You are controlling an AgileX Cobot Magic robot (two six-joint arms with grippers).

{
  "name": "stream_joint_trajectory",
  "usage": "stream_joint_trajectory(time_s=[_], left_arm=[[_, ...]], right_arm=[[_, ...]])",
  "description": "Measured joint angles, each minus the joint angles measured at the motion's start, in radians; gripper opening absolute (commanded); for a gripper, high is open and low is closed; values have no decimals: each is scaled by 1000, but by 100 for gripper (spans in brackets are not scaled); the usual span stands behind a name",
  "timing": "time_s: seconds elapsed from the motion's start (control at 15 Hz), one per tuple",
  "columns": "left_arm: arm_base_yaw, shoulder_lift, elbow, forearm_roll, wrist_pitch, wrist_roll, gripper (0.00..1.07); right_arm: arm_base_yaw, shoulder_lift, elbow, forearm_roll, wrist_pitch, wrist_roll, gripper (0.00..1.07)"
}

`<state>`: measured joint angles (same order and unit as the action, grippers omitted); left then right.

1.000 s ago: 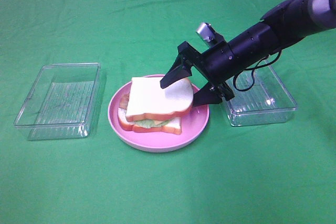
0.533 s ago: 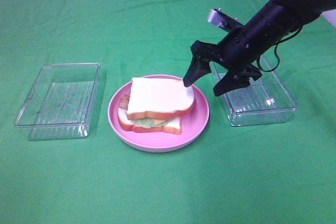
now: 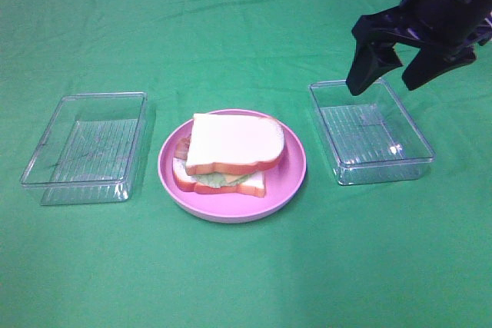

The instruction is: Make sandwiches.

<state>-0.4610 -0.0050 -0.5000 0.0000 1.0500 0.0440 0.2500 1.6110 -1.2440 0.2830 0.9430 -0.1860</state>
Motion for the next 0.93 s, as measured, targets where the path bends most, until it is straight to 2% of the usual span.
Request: stream_joint_trajectory(time_s=[0.13,0.2,0.27,0.4,0.47,0.6,0.8,0.93], left_arm=[[0,0,0,0,0,0,81],[0,0,0,0,0,0,81],[0,0,0,0,0,0,81],[0,0,0,0,0,0,81],[0,0,0,0,0,0,81],[0,0,0,0,0,0,81],[0,0,0,-12,0,16,81],[0,0,0,-16,0,26,81]], right_arm=[[0,-153,111,-4,1,0,77],[0,-275,204,-11,1,0,77],[0,-275,204,-11,1,0,77],[0,-498,384,-35,23,1,77],[0,-498,384,-35,23,1,77],[0,-762,541,-61,58,1,77],[0,-1063,677,-74,82,1,77],[0,-1275,715,-81,97,1,77]])
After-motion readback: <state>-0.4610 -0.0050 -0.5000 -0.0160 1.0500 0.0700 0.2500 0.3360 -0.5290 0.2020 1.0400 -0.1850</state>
